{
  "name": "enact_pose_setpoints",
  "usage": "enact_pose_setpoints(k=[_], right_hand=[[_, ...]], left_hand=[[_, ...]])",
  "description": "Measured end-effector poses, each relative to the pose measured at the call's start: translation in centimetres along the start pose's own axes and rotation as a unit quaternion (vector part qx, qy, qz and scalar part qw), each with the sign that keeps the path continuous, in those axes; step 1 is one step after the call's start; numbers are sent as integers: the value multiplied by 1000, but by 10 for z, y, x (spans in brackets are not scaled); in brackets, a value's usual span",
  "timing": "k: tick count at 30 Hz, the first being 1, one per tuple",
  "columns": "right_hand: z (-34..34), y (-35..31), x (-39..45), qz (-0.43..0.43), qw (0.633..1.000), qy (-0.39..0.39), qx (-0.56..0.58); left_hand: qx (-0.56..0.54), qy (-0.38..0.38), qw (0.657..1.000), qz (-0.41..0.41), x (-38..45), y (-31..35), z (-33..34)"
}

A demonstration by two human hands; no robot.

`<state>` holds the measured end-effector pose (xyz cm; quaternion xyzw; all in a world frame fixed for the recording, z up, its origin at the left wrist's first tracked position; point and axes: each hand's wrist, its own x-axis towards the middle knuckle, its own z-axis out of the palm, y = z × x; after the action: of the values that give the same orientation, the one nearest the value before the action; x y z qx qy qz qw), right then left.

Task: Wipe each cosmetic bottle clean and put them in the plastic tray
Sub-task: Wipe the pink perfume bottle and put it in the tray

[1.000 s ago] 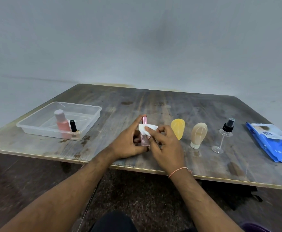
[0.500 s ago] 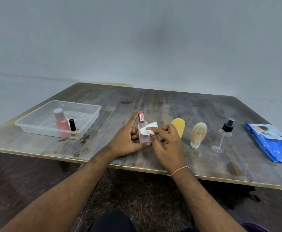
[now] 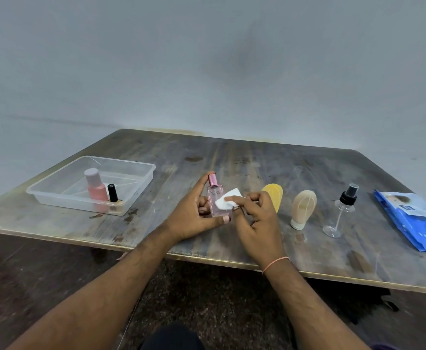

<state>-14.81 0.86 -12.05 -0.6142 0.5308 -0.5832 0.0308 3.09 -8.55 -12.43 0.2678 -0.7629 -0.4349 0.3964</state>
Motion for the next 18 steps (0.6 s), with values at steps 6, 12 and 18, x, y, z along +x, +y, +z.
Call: enact_pose_setpoints(k=[6, 12, 18], right_hand=[[3, 6, 2, -20, 998, -49, -29], [0, -2, -4, -43, 997, -62, 16], [-3, -1, 3, 43, 998, -15, 47]], left_hand=[[28, -41, 999, 7, 0, 1, 2], [-24, 12, 1000, -1, 4, -4, -4], [16, -30, 999, -21, 0, -2, -2]])
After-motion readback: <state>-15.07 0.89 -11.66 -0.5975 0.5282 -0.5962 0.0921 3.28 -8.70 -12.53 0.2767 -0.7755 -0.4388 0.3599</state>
